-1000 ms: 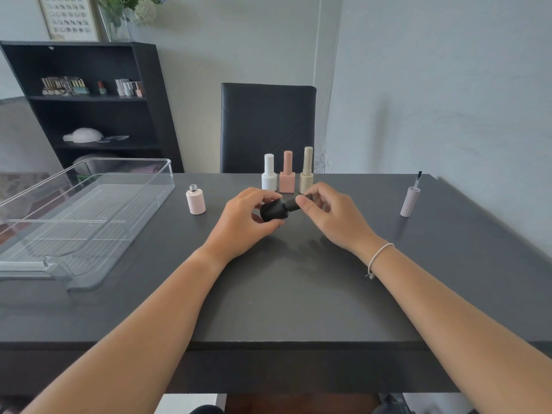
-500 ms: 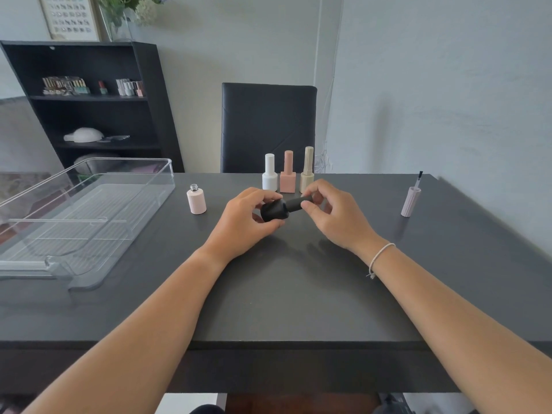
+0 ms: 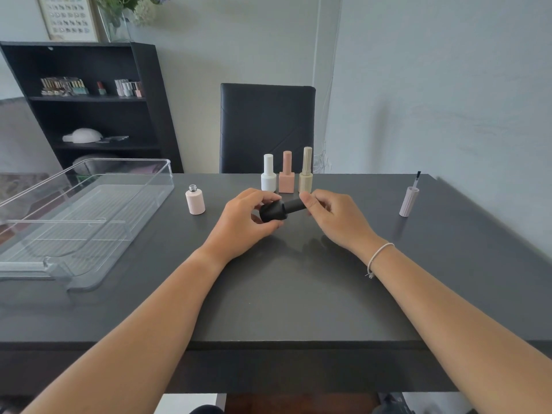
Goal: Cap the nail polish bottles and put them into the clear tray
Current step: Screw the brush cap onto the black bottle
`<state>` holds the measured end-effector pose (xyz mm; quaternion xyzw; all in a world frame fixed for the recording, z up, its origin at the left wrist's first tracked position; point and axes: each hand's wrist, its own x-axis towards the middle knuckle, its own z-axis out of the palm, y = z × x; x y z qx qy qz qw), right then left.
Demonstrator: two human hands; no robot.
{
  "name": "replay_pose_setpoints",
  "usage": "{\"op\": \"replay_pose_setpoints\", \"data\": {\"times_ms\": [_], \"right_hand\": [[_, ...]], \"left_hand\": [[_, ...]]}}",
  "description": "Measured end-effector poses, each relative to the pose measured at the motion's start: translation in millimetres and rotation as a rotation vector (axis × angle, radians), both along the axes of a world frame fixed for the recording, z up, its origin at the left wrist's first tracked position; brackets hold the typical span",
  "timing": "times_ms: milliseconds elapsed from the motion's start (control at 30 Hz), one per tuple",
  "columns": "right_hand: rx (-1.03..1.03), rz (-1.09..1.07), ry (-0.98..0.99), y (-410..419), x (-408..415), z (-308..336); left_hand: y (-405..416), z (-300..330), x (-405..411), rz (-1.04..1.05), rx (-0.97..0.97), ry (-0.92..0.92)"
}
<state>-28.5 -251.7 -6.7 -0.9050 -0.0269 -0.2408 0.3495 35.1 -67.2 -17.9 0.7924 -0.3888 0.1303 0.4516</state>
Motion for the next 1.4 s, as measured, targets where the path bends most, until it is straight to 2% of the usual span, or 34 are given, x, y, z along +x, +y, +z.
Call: {"op": "replay_pose_setpoints", "data": {"times_ms": [200, 400, 767, 967, 1200, 1400], "right_hand": [[-0.024, 0.077, -0.073, 1, -1, -1], [-0.022, 0.013, -0.057, 0, 3, -2], [0.024, 0.031, -0.072, 11, 8, 5], [0.129, 0.038, -0.155, 7, 5, 13], [0.099, 0.087, -0.111, 12, 28, 40], [-0.020, 0.098, -0.002, 34, 71, 58]], "left_hand": [[0, 1, 0, -0.002, -0.014, 0.010], [0, 1, 0, -0.002, 0.002, 0.003], [8, 3, 5, 0.028, 0.000, 0.045], [11, 2, 6, 0.055, 0.180, 0.124], [25, 0, 13, 0.243, 0.416, 0.059], [25, -4, 15, 0.248, 0.409, 0.051]]}}
